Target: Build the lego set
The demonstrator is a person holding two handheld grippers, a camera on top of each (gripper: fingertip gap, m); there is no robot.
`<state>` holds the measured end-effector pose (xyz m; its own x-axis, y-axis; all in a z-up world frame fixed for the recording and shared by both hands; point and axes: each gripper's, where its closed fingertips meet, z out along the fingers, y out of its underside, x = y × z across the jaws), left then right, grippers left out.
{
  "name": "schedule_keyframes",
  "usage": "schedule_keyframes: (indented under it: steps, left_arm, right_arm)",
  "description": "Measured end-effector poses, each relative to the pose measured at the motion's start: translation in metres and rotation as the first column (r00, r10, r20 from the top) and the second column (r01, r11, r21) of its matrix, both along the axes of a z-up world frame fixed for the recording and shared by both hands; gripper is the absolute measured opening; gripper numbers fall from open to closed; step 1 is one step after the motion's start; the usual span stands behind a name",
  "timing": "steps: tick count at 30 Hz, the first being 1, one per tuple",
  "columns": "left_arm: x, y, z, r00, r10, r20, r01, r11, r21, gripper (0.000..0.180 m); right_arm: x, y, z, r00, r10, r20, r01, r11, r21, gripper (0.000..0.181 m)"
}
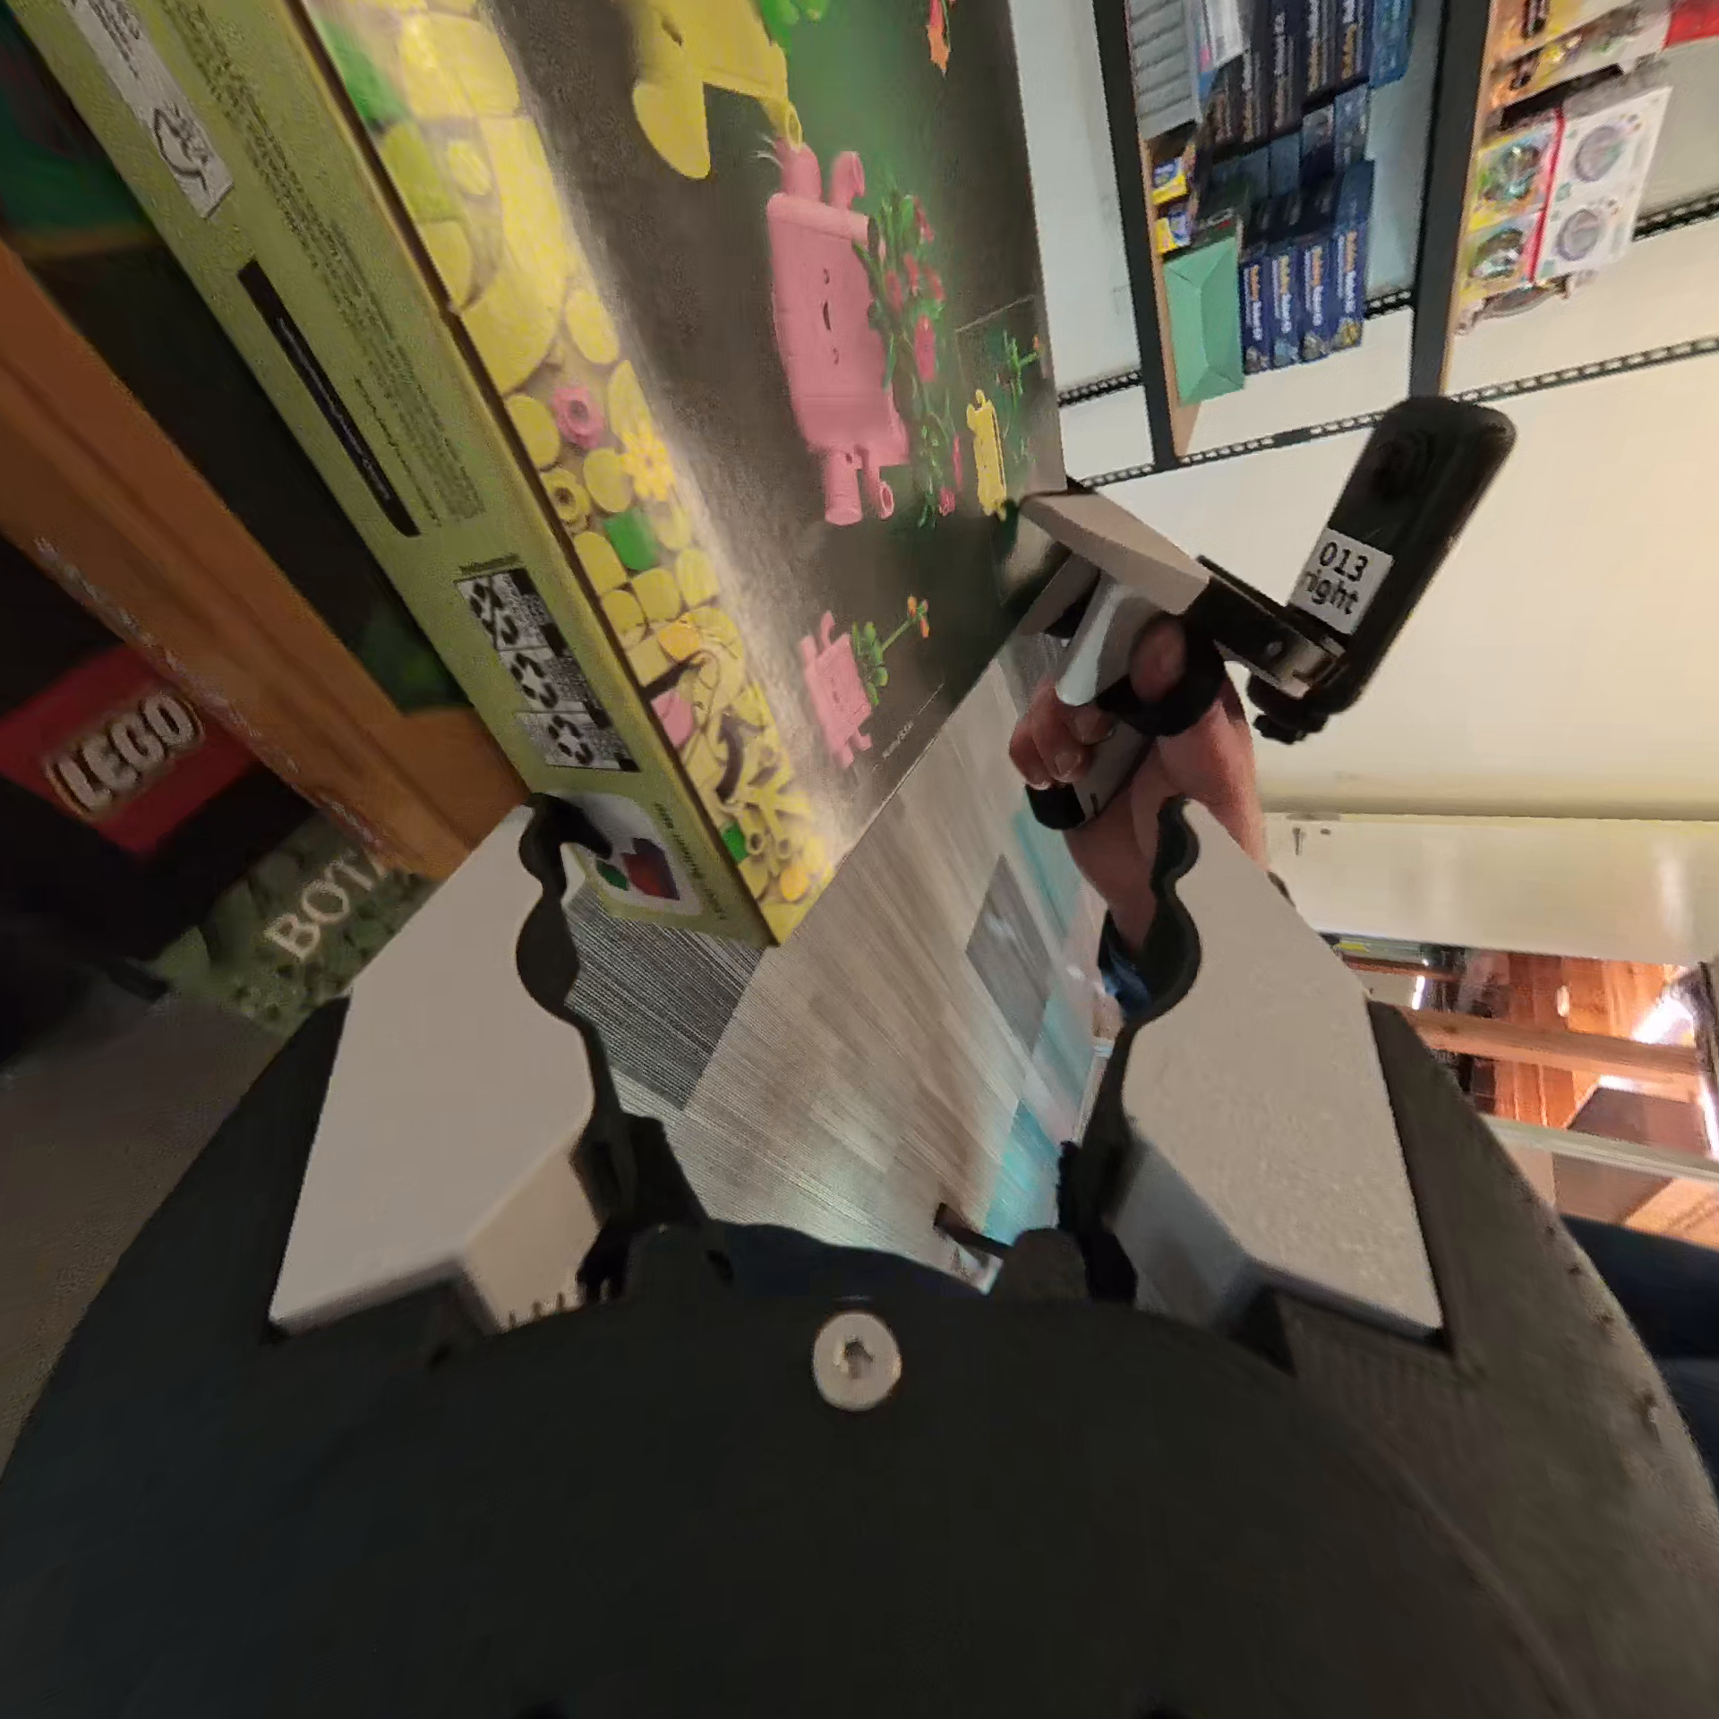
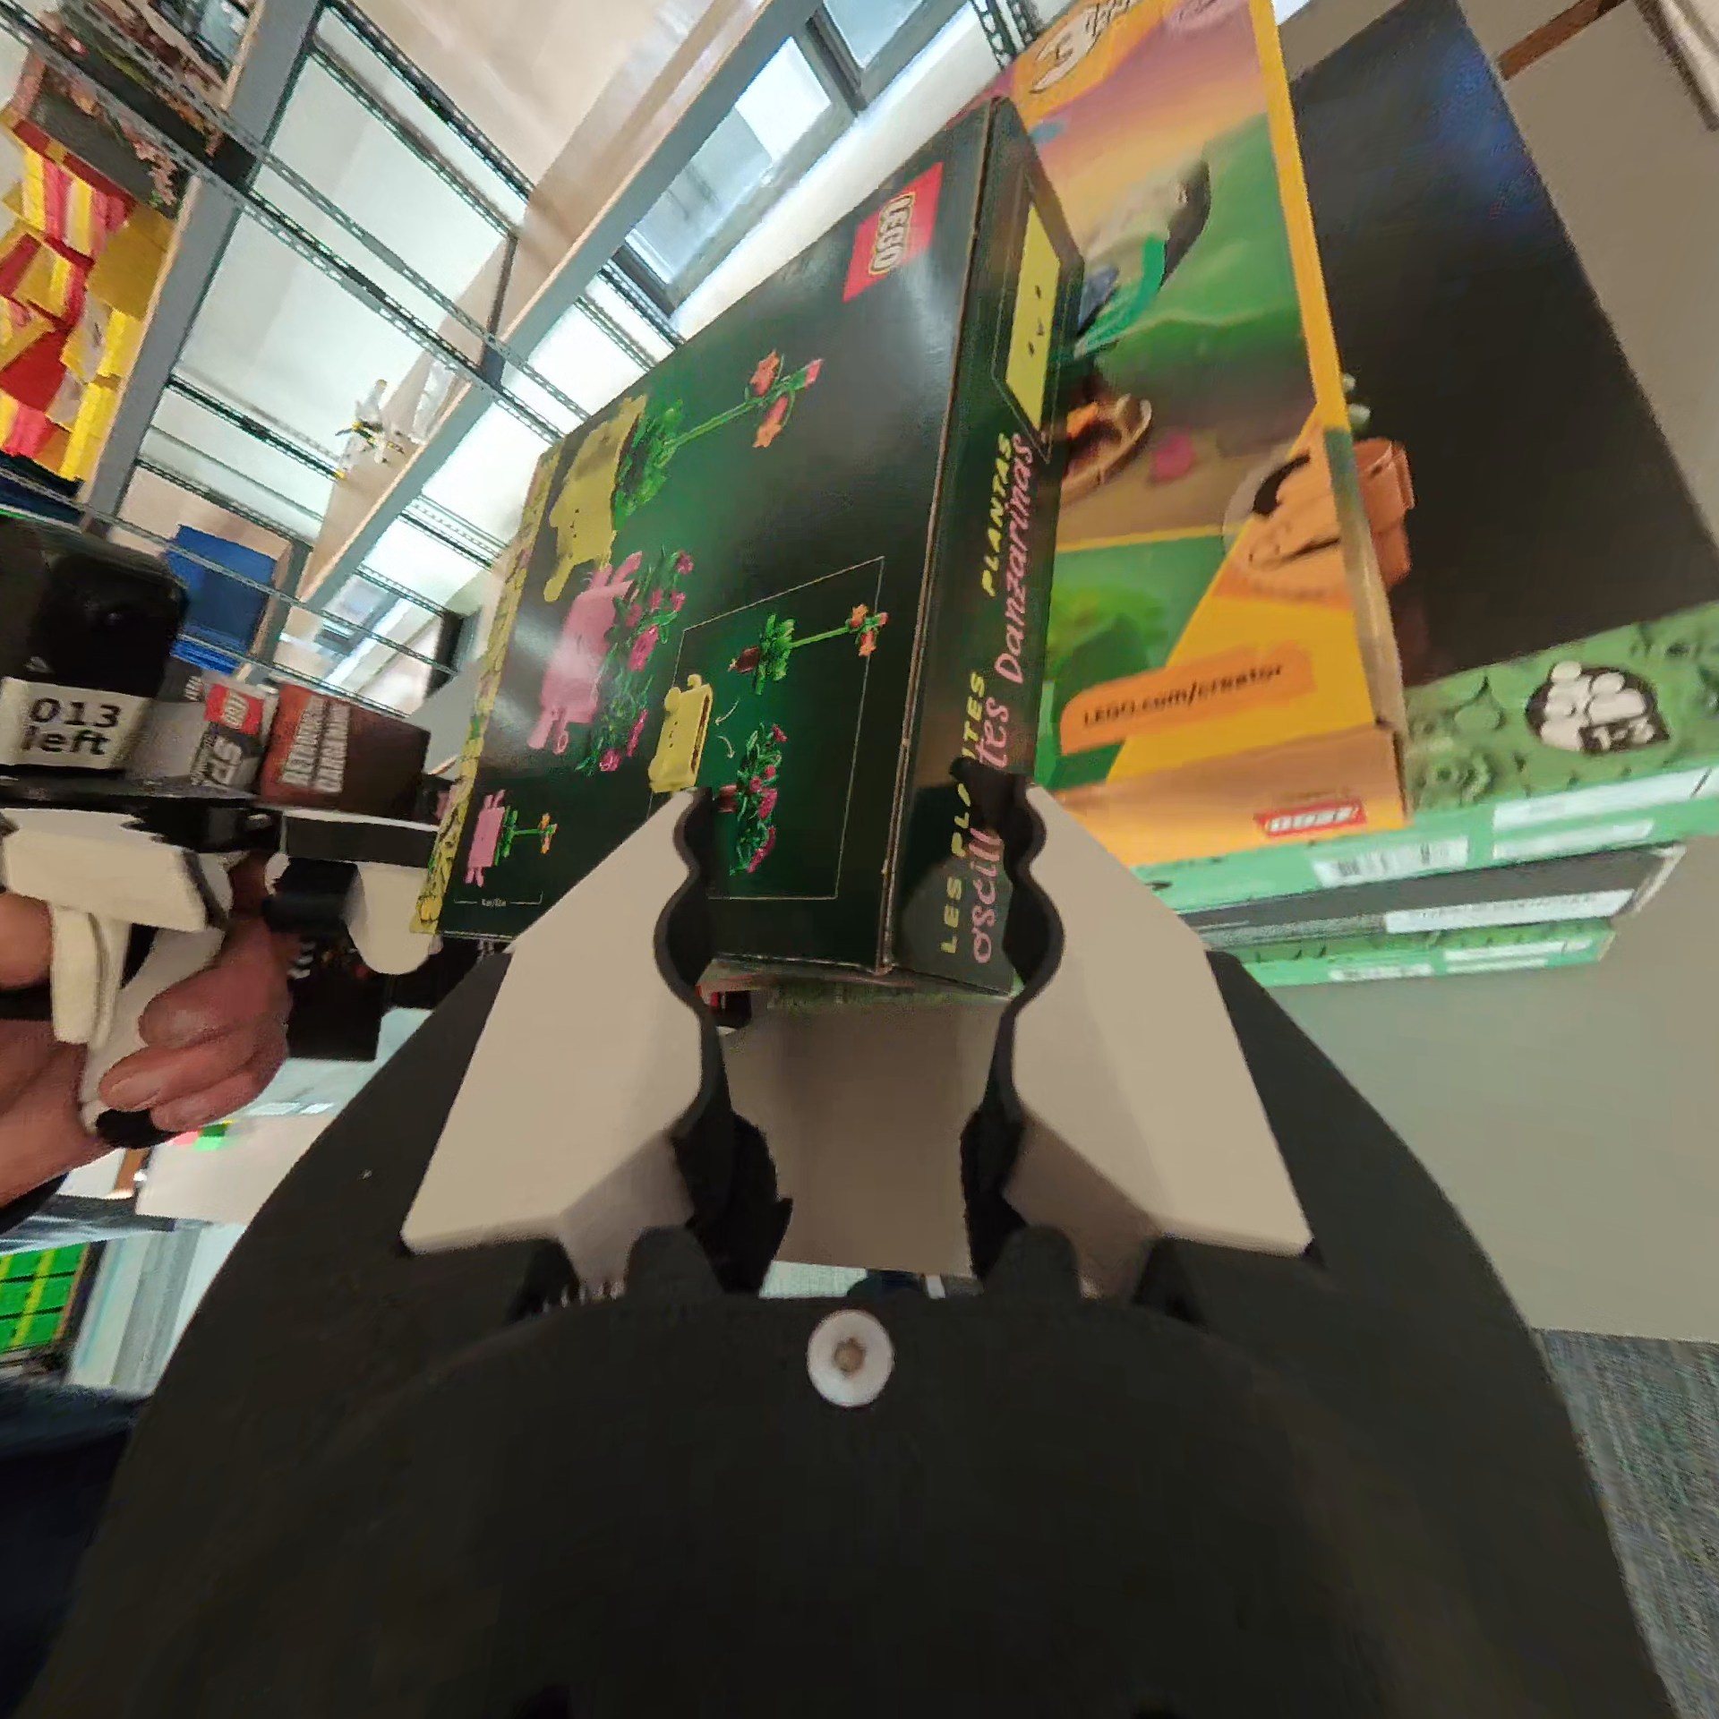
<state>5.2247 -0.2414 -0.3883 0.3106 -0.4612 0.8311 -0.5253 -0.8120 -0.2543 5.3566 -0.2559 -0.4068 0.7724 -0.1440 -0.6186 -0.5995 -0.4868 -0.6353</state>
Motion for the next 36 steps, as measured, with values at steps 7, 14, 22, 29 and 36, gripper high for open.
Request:
schedule_keyframes:
  steps: [7,14,22,29,36]
  left_arm:
    - [-0.017,-0.044,-0.002,0.996,-0.082,0.047,0.089,0.984,-0.154,0.121]
    - [-0.018,-0.053,-0.012,0.998,-0.013,0.055,0.03,0.946,-0.323,0.126]
    - [0.002,-0.065,-0.027,0.995,-0.037,0.091,0.07,0.916,-0.395,0.114]
    - [0.006,-0.07,-0.009,0.987,-0.065,0.145,0.11,0.936,-0.334,0.072]
    - [0.008,-0.076,0.02,0.976,-0.1,0.195,0.151,0.952,-0.267,0.071]
  right_arm:
    - [-0.002,-0.012,0.001,0.993,0.085,-0.082,-0.085,0.996,0.008,0.057]
    - [0.011,-0.009,-0.008,0.992,0.062,-0.108,-0.061,0.998,0.012,0.068]
    - [-0.016,-0.004,-0.01,0.961,0.149,-0.231,-0.147,0.989,0.03,0.068]
    - [-0.005,-0.01,0.013,0.97,0.092,-0.225,-0.076,0.994,0.078,0.064]
    - [-0.002,-0.025,0.044,0.975,0.07,-0.21,-0.038,0.987,0.153,0.063]
